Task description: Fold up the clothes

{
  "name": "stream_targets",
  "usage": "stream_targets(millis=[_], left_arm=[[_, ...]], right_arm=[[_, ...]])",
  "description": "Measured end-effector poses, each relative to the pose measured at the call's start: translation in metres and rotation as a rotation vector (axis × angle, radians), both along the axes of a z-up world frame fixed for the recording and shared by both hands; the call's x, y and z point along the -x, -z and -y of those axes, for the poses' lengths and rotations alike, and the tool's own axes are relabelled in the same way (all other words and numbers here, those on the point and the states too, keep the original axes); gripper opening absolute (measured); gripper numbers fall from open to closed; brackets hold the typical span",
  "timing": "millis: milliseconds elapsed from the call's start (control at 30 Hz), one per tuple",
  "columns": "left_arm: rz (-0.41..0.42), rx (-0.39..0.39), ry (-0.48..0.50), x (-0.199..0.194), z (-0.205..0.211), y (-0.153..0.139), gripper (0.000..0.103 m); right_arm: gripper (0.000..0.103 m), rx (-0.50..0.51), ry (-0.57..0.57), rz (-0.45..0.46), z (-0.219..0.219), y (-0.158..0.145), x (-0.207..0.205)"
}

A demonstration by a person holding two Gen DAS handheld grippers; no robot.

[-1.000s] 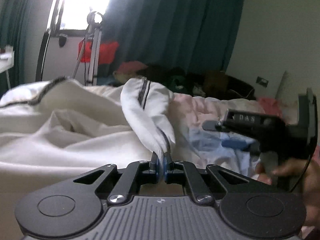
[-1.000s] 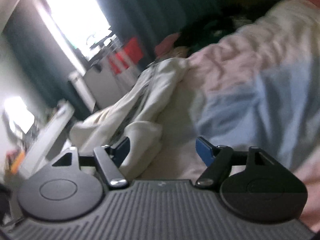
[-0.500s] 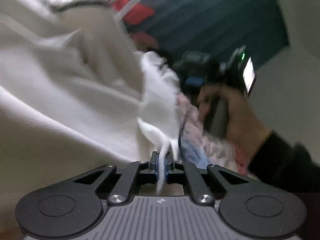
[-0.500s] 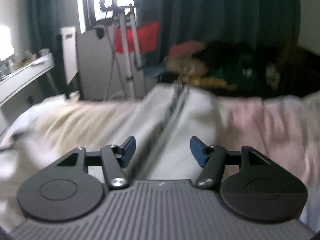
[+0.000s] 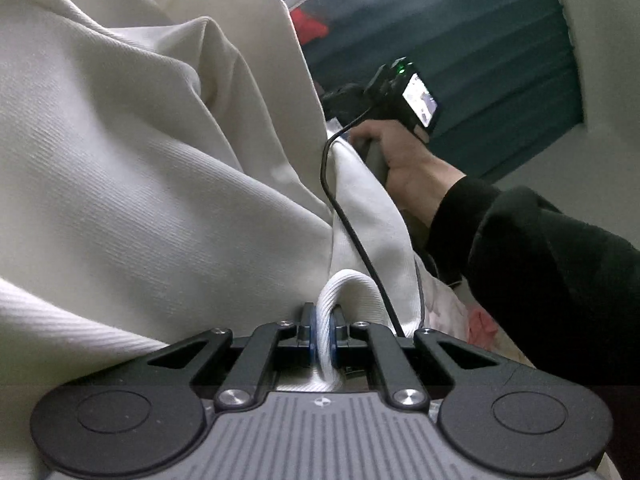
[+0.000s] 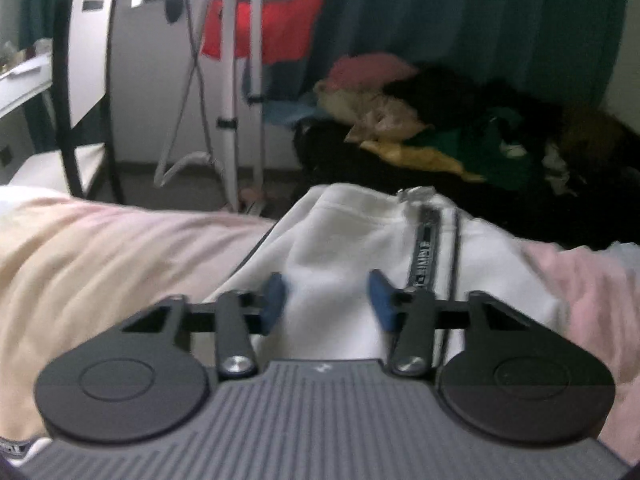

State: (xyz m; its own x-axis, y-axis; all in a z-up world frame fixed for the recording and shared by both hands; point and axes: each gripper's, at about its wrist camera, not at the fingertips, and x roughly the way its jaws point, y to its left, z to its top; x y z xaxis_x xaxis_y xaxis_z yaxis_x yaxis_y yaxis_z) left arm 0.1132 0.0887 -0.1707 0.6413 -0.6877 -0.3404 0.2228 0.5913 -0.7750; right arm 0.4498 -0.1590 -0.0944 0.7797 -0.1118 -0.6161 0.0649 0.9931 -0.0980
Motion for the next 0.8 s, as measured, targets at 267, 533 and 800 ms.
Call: stream_targets(millis=[267, 533, 800], left_arm=[[0.075, -0.049, -0.014, 0.02, 0.004, -0.015, 0.007], [0.16, -0.115, -0.024, 0.046, 0.009, -0.033, 0.006], [0.259, -0.246, -0.009, 0.084, 0.023, -0.062, 0.006]], right_arm=[[0.005, -0.023, 0.044, 0.138, 0.03, -0.051, 0.049], [0.005, -0.296, 0.288, 0.316, 0.158, -0.107, 0.192], [0.005, -0.601, 0.549, 0.342, 0.265, -0.06, 0.371]])
